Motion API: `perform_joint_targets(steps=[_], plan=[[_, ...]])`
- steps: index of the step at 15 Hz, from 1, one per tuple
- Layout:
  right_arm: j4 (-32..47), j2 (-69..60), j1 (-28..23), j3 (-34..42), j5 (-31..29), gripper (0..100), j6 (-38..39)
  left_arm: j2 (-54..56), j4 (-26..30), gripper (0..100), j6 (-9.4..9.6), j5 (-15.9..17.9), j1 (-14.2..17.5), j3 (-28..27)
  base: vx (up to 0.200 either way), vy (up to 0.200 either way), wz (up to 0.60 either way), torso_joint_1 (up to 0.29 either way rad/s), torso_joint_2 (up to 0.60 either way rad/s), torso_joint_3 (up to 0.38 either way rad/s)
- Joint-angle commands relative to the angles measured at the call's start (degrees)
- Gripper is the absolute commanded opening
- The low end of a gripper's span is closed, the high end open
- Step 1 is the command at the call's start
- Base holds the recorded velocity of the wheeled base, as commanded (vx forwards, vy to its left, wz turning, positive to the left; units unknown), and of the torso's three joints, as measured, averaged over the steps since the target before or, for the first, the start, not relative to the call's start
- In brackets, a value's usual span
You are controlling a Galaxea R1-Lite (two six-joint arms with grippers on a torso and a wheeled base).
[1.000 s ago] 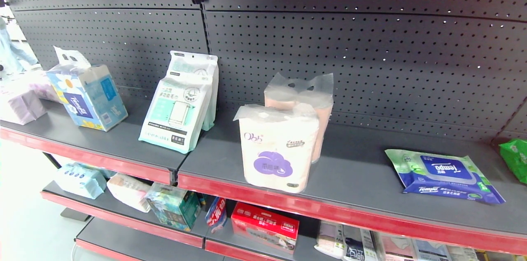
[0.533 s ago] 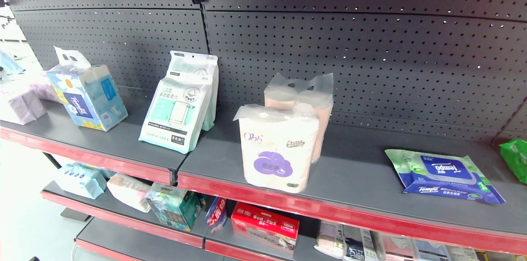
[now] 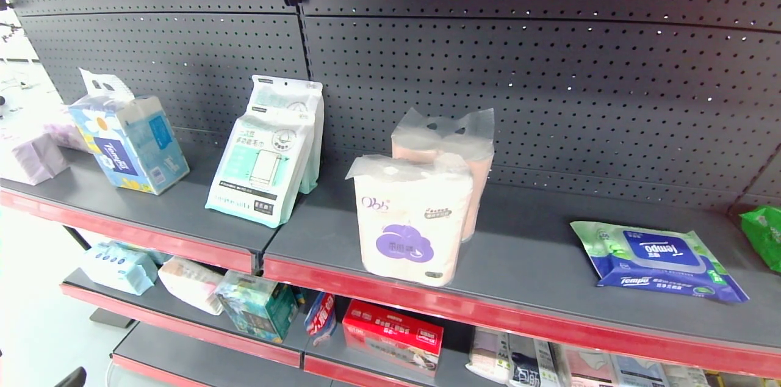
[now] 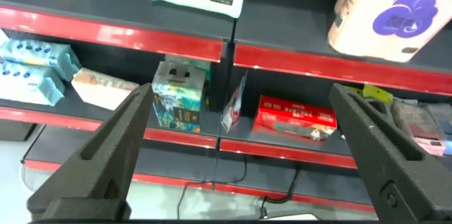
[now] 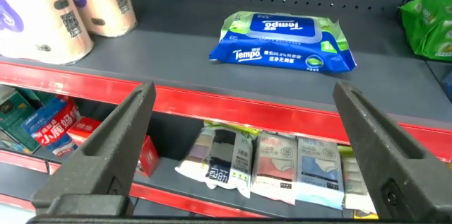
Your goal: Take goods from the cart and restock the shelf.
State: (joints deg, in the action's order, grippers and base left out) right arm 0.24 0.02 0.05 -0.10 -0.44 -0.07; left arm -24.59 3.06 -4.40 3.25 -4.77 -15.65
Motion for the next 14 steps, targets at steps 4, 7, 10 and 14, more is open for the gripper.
perform_joint_targets(steps=[4, 7, 10, 14], plan=[[0.02, -0.02, 0.04, 0.01, 0.0, 100, -0.01, -1.16, -0.07, 100, -2.02, -1.58, 0.02, 0.01, 0.0, 0.0, 0.0, 0.0, 0.0, 0.0], [0.02, -0.02, -0.05, 0.01, 0.0, 100, 0.07, -2.48, -1.65, 100, -2.37, -4.84, 0.02, -0.43, 0.0, 0.0, 0.0, 0.0, 0.0, 0.0], [0.02, -0.02, 0.04, 0.01, 0.09, 100, 0.07, -2.31, -2.8, 100, -2.45, -2.64, -0.16, -0.78, 0.0, 0.0, 0.0, 0.0, 0.0, 0.0], [-0.07, -0.02, -0.05, 0.01, 0.09, 100, 0.07, 2.09, -2.27, 100, -0.26, 1.84, -0.59, 0.18, 0.0, 0.0, 0.0, 0.0, 0.0, 0.0]])
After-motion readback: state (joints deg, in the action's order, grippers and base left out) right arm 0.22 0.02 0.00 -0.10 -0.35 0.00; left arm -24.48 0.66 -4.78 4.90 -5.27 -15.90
